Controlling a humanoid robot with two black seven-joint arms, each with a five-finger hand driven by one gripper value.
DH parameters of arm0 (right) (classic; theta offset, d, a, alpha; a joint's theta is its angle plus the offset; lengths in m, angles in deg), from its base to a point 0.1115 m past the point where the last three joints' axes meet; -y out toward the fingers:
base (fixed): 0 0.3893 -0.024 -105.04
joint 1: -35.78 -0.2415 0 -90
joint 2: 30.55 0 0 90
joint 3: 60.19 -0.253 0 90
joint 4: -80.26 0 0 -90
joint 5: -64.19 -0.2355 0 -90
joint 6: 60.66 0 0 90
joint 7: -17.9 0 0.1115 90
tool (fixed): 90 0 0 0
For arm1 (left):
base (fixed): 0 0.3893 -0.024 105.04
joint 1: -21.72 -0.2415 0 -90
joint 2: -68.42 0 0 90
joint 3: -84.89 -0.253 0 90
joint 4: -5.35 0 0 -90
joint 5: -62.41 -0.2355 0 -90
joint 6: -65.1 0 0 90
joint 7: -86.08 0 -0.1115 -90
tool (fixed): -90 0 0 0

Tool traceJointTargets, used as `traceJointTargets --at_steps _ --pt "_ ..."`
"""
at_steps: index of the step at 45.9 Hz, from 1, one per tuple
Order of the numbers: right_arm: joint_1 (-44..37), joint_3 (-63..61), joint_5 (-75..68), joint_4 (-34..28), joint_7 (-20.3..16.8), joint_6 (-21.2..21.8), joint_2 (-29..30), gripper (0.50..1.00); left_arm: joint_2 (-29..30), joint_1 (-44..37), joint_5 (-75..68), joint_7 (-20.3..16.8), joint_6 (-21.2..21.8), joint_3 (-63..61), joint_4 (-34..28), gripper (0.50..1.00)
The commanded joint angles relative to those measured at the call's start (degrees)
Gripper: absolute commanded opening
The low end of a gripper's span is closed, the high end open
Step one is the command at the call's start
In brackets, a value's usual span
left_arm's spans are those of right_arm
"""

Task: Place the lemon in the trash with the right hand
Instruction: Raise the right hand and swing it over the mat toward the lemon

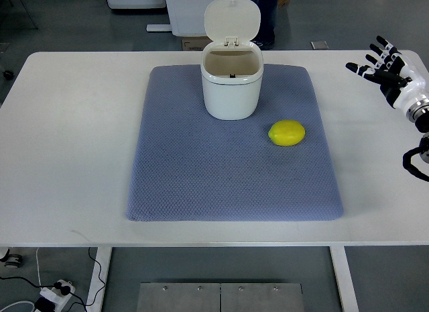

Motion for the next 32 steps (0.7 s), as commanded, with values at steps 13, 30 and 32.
traceJointTargets --at_steps 13,30,32 --pt "-5.6 11.4 -1.1 -0.1 0.2 0.9 -5.6 1.000 0.0 0.0 0.0 0.0 0.0 0.0 0.1 1.000" --pt "-18.0 34.0 -1.1 -0.7 0.2 1.0 -9.3 1.000 0.0 0.0 0.0 0.0 0.0 0.0 0.0 1.000" --pt "-18.4 34.7 -1.1 -0.7 0.1 1.0 -9.4 1.000 0.0 0.0 0.0 0.0 0.0 0.0 0.0 1.000"
